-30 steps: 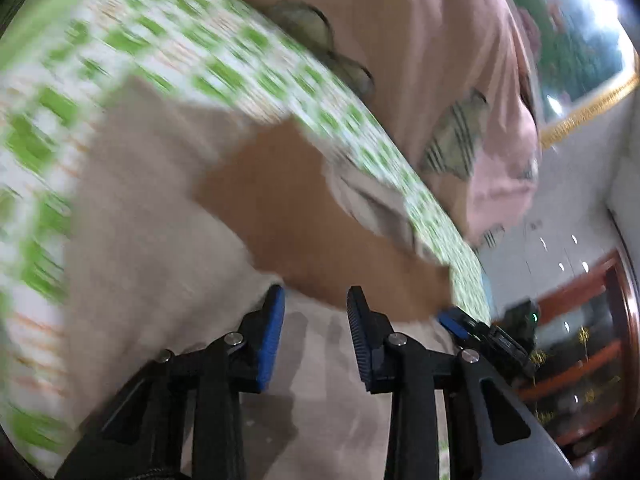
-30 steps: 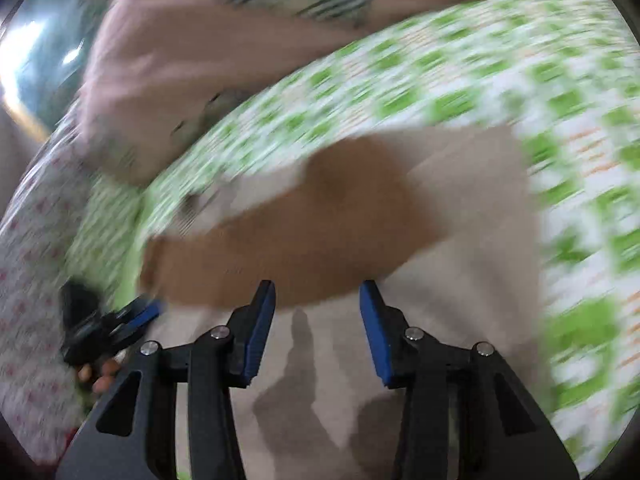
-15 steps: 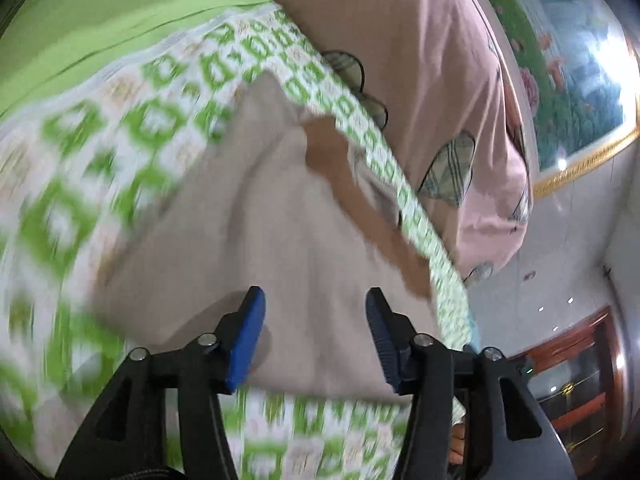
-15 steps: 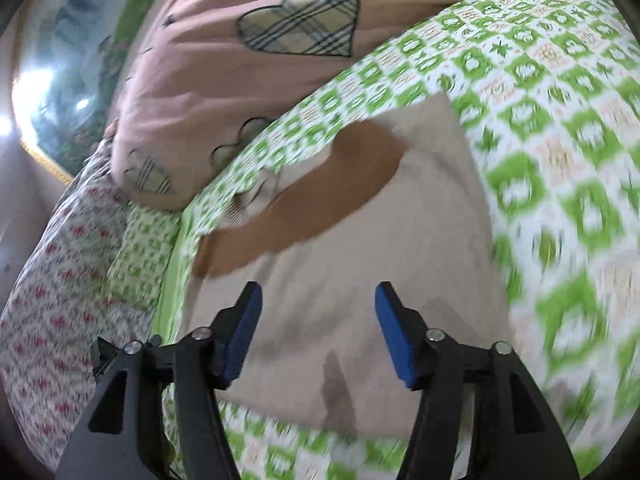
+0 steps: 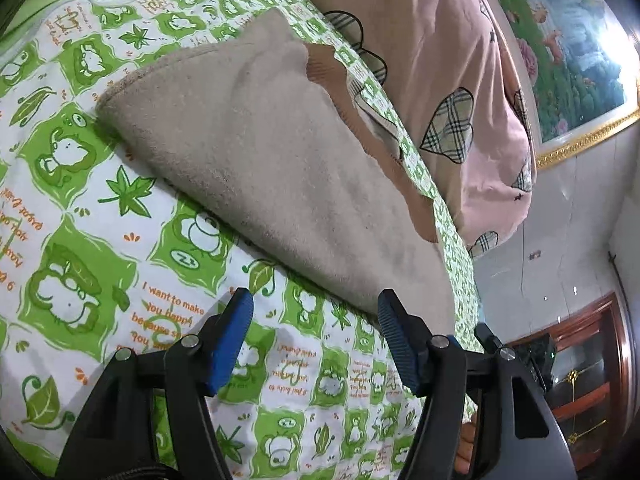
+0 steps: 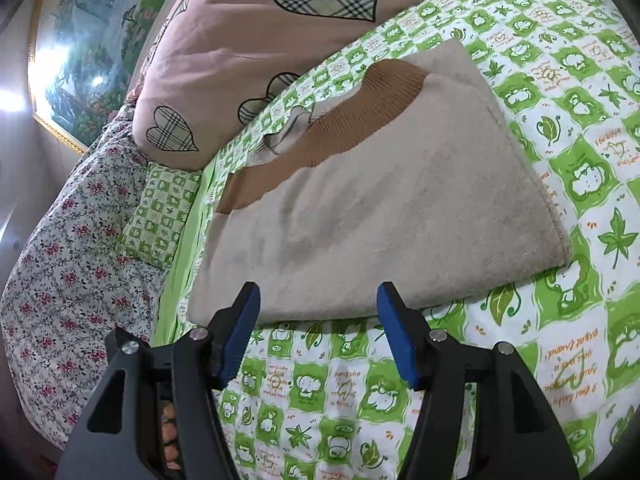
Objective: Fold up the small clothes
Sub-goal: 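Grasp the folded sweater edge with the right gripper while the left gripper grasps the opposite edge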
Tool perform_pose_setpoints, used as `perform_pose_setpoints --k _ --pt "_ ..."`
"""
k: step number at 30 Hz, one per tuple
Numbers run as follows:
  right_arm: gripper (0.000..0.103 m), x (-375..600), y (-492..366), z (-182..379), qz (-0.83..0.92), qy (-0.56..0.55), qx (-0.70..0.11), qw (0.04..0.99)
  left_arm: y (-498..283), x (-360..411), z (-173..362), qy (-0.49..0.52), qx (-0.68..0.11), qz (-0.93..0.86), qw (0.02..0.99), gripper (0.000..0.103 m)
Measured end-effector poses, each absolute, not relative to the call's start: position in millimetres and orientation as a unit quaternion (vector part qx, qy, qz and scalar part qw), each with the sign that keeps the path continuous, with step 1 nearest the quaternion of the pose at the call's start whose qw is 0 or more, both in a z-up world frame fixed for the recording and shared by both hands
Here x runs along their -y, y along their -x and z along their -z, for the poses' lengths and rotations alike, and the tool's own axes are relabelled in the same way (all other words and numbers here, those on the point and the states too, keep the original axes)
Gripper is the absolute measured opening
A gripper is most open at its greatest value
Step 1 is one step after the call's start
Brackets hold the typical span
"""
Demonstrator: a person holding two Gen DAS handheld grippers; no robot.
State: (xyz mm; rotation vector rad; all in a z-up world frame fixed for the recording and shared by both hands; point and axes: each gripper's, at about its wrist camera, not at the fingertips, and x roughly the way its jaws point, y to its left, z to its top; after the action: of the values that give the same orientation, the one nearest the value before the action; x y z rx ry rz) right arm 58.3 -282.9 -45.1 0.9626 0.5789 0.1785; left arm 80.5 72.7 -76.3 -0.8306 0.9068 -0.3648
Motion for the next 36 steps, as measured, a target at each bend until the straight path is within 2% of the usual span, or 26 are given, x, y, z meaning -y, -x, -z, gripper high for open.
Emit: perform_pose_setpoints --k 13,20,21,22,27,32,36 --pt "0.062 277 -58 47 -0.093 -0.464 -0.275 0.837 -125 -100 81 0.444 -0.366 0.082 0.813 0.063" --pt "0.062 282 -62 41 -0.098 -0.459 -0.279 0.838 -154 -123 80 0.452 -0.348 0.013 0.821 0.042" --pt "0.062 285 -64 39 -0.098 -0.458 -0.278 0.839 -158 -122 76 0.436 -0.351 0.006 0.829 0.034" --pt "0.062 289 -67 37 -0.097 -0.456 -0.279 0.84 -161 -120 71 0.421 -0.352 0.0 0.836 0.016" --pt "0.062 311 -81 33 -0.101 -0.454 -0.282 0.839 -164 -79 29 0.334 -0.325 0.036 0.884 0.006" --pt "0.062 332 -106 32 -0.126 -0.452 -0.301 0.83 -173 8 -2 0.254 -0.33 0.158 0.895 0.007" --pt "0.063 342 -136 32 -0.178 -0.463 -0.313 0.81 -177 65 6 0.203 -0.352 0.219 0.887 0.007"
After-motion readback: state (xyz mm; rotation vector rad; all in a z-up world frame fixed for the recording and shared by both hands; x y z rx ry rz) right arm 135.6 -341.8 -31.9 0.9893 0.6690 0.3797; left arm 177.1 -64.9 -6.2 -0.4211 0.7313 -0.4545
